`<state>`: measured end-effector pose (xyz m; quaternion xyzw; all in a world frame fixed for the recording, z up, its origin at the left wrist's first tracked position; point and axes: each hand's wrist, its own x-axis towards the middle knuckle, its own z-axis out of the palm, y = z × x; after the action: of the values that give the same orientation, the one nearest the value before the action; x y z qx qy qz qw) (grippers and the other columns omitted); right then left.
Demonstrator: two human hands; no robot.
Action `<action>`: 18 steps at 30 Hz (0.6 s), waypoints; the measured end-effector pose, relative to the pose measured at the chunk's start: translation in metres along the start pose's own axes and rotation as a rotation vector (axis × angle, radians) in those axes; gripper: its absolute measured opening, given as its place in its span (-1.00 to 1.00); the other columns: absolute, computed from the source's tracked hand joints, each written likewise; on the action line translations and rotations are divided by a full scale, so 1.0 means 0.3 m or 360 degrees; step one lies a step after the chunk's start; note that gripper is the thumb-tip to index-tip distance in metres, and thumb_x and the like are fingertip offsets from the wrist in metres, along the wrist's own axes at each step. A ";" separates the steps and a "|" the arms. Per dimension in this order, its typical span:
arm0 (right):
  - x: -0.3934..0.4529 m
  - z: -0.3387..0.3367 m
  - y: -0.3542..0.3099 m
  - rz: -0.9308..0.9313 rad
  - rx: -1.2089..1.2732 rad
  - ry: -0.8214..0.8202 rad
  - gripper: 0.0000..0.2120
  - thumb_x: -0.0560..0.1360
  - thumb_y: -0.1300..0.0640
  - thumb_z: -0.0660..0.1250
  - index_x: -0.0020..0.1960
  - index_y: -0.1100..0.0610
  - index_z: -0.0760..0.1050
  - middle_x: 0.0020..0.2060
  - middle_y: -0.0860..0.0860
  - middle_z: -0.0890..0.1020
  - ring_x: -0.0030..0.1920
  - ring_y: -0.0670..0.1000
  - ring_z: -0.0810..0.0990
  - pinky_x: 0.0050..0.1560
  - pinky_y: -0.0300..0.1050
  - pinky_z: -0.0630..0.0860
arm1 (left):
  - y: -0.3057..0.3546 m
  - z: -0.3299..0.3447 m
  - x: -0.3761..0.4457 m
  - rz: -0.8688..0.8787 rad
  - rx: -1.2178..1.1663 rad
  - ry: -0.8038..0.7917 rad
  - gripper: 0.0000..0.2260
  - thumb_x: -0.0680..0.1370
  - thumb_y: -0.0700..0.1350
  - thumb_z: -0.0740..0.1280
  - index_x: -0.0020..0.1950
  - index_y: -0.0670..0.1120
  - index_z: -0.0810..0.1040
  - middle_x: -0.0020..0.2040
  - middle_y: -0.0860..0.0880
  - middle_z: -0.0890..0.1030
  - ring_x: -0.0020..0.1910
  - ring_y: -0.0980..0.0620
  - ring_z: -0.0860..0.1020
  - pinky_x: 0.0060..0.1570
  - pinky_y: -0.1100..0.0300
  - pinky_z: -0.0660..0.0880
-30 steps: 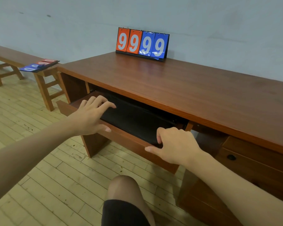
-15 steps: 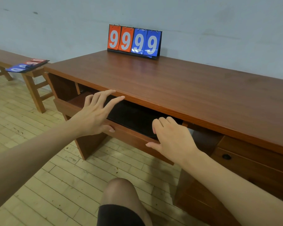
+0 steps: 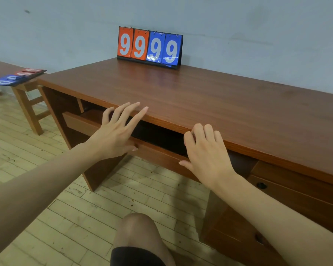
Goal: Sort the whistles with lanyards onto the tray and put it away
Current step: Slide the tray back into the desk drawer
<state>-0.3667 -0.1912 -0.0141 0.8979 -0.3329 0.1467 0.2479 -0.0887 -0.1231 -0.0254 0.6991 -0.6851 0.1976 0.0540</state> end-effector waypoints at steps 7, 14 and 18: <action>0.013 0.017 0.034 0.0103 -0.0083 0.0017 -0.46 0.40 -0.20 0.51 0.08 0.16 0.38 0.00 0.11 0.36 -0.08 0.12 0.24 -0.09 0.06 0.27 | 0.022 0.033 0.021 -0.0023 0.0070 0.0154 -0.16 0.45 0.07 0.45 0.63 -0.01 0.10 0.53 -0.14 0.21 0.51 -0.18 0.22 0.41 -0.23 0.14; 0.029 0.024 0.050 0.0057 -0.0136 -0.0007 -0.51 0.44 -0.16 0.49 0.06 0.15 0.35 -0.03 0.10 0.35 -0.11 0.12 0.24 -0.12 0.05 0.28 | 0.039 0.043 0.048 -0.0075 0.0098 0.0249 -0.24 0.44 0.15 0.45 0.56 -0.03 0.25 0.45 -0.17 0.30 0.39 -0.23 0.32 0.32 -0.22 0.18; 0.036 -0.021 0.070 -0.0013 -0.0027 -0.0034 -0.64 0.54 -0.17 0.37 0.03 0.11 0.37 -0.03 0.05 0.37 -0.09 0.07 0.33 -0.10 0.02 0.38 | 0.071 -0.023 0.069 -0.0107 0.0019 0.0222 -0.32 0.45 0.27 0.33 0.49 0.00 0.30 0.36 -0.11 0.34 0.31 -0.20 0.38 0.33 -0.25 0.19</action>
<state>-0.3734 -0.2072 0.0030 0.8986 -0.3332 0.1332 0.2526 -0.1113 -0.1414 -0.0159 0.7065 -0.6547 0.2479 0.1040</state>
